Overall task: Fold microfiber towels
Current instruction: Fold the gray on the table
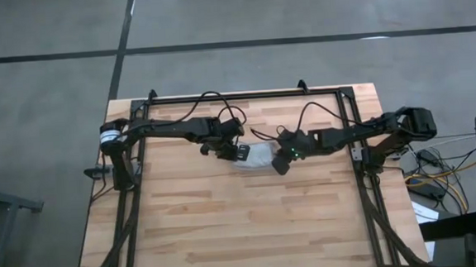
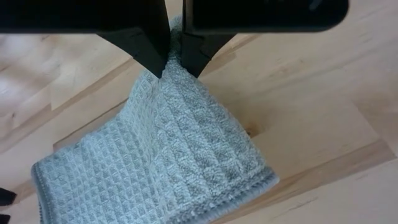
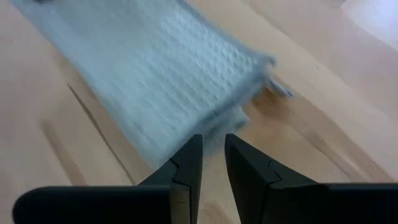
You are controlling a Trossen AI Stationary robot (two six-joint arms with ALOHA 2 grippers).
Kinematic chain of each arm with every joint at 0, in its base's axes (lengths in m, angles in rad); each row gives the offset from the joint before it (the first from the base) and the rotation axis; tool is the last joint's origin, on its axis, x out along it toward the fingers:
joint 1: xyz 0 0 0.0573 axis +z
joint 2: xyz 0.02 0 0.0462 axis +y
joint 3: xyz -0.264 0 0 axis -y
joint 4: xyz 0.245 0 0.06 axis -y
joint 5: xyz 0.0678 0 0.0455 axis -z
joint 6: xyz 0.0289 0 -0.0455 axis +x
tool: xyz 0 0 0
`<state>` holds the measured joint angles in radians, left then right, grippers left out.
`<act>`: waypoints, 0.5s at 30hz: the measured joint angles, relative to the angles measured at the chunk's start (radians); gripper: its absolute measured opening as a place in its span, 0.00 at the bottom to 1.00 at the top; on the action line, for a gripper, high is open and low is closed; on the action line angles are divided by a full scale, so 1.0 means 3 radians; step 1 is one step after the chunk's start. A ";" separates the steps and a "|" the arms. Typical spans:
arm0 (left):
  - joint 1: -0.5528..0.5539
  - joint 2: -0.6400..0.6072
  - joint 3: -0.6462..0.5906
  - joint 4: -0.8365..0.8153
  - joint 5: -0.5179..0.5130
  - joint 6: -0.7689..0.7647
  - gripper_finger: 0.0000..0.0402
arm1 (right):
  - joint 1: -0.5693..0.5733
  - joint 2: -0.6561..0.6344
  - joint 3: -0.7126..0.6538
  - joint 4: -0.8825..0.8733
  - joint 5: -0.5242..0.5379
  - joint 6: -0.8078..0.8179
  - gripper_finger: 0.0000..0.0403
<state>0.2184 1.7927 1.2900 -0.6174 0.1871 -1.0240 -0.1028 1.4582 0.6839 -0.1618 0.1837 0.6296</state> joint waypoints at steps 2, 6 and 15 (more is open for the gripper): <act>0.0000 0.0000 0.0001 0.0000 0.0003 0.0018 0.04 | 0.0000 -0.0002 -0.0028 -0.0109 -0.0002 -0.0150 0.17; -0.0001 0.0000 0.0039 0.0015 0.0011 0.0094 0.04 | 0.0000 -0.0010 -0.0144 -0.0257 -0.0006 -0.0643 0.17; -0.0001 0.0000 0.0173 0.0015 0.0012 0.0227 0.04 | -0.0001 -0.0018 -0.0291 0.0046 -0.0194 -0.1518 0.17</act>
<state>0.2180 1.7927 1.3420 -0.6128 0.1907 -0.9559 -0.1032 1.4528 0.5964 -0.1480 0.1254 0.1741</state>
